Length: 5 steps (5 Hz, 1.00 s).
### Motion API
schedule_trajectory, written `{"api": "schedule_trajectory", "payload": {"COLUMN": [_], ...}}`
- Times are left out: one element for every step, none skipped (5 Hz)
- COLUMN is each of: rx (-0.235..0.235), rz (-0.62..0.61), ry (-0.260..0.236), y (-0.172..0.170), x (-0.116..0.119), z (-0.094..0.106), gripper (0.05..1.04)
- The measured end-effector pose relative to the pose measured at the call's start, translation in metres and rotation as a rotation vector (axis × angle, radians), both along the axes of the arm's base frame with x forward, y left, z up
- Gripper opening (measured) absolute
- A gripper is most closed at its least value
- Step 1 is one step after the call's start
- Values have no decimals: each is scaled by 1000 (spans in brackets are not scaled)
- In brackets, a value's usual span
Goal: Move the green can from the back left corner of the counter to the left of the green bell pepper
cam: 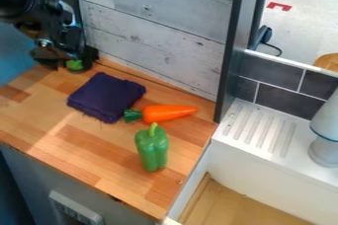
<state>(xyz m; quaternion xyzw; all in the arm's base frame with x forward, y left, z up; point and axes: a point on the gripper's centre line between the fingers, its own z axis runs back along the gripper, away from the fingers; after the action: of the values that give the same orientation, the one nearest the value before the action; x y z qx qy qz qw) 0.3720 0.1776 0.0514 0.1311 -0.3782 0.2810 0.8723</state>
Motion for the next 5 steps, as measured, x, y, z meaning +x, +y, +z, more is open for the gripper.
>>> {"api": "schedule_trajectory", "payload": {"rx": [47, 53, 51, 53, 63], "rz": [41, 64, 82, 90, 91], "ry": [-6, -20, -34, -36, -23], "y": [18, 27, 32, 35, 39], "x": [23, 37, 46, 51, 56], "z": [-6, -8, -8, -8, -14], "gripper": [999, 999, 999, 999, 999]}}
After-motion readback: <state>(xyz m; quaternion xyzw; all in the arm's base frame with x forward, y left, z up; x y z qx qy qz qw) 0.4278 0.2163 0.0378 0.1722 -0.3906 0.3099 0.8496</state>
